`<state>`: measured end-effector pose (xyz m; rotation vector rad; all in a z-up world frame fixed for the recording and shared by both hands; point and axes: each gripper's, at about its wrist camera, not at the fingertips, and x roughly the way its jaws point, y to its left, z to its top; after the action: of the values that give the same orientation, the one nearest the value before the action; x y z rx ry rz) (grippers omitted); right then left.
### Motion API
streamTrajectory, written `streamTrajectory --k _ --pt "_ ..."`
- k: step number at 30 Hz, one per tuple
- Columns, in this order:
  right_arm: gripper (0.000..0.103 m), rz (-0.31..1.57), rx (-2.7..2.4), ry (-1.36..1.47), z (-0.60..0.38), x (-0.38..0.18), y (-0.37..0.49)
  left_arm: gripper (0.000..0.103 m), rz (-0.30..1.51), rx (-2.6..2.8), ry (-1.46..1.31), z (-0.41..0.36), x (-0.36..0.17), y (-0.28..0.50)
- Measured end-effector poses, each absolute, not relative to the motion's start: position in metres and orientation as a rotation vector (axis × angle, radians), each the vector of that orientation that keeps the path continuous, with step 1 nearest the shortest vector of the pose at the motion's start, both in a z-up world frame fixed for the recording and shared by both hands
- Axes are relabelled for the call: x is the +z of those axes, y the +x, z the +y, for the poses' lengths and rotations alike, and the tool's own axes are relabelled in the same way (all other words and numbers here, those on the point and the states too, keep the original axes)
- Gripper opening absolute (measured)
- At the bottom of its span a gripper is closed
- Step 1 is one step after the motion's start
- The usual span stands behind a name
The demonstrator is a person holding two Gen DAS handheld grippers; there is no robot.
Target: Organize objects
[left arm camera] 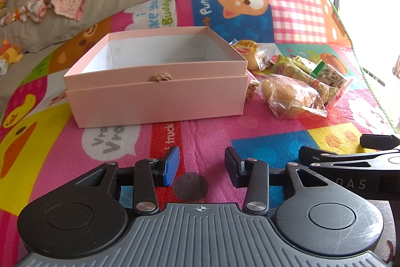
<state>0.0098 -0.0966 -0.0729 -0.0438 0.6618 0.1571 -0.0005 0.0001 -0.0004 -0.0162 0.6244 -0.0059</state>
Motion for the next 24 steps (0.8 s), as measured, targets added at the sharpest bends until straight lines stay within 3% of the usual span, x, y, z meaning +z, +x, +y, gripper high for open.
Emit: streamTrajectory --k 24 --pt "0.103 0.665 0.156 -0.044 -0.096 -0.0743 0.0089 0.046 0.624 -0.003 -0.009 0.0001 -0.0005 -0.0012"
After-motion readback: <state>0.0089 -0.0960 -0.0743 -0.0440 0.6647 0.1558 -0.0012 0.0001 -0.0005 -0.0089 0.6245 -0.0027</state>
